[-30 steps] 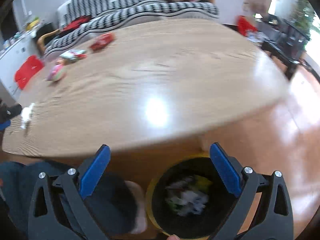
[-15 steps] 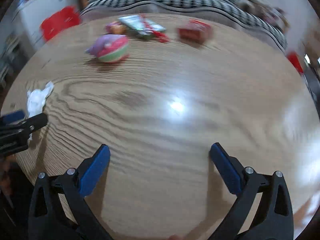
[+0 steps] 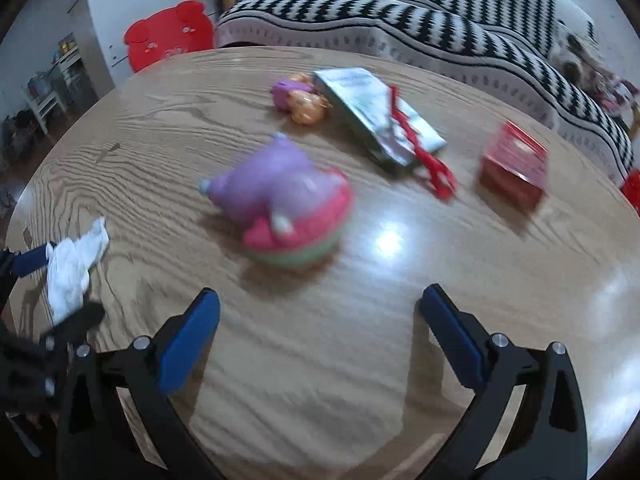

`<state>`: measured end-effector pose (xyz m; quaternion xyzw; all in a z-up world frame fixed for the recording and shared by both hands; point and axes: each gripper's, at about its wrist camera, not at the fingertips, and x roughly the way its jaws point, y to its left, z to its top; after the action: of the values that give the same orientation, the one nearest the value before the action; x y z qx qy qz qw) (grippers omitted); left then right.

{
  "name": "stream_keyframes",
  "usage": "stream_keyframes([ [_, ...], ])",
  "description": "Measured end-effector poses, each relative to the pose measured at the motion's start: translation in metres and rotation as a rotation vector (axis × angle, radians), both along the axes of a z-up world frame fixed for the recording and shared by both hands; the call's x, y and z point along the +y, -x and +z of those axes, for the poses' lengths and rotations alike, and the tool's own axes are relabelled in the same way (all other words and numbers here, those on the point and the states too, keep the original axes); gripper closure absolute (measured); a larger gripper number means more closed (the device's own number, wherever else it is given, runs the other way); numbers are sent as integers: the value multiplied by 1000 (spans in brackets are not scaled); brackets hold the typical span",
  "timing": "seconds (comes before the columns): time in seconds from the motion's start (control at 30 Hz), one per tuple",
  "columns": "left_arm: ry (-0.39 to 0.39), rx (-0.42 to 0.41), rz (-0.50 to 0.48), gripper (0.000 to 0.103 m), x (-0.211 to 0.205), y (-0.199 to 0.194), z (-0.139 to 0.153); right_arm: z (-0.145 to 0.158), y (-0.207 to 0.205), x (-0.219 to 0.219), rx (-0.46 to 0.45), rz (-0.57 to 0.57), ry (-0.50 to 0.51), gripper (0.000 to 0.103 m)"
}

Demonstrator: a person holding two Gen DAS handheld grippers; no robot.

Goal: Collect trash
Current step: 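Grasp the white tissue with the left gripper while the right grasps the purple-pink toy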

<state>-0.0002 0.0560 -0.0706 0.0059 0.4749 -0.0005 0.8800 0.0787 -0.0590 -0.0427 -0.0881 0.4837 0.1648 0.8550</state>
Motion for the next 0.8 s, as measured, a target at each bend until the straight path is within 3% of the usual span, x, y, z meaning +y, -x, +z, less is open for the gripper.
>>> stream_keyframes([
  [0.27,15,44,-54,6,0,0,1,1,-25,20,34,55,15,5],
  [0.43,15,44,-62,10,0,2,1,4,-28,25,42,32,18,9],
  [0.47,3,34,-61,29,0,4,2,9,-26,25,16,26,6,33],
  [0.5,-8,2,-59,49,0,7,7,11,-27,22,26,5,10,48],
  [0.53,-20,-10,-35,88,3,8,9,12,-26,21,29,-13,5,52],
  [0.63,27,-13,-5,88,11,7,9,11,-21,14,22,-73,-9,59],
  [0.8,-25,-22,5,88,1,5,8,16,-2,-8,32,-161,-47,60],
])
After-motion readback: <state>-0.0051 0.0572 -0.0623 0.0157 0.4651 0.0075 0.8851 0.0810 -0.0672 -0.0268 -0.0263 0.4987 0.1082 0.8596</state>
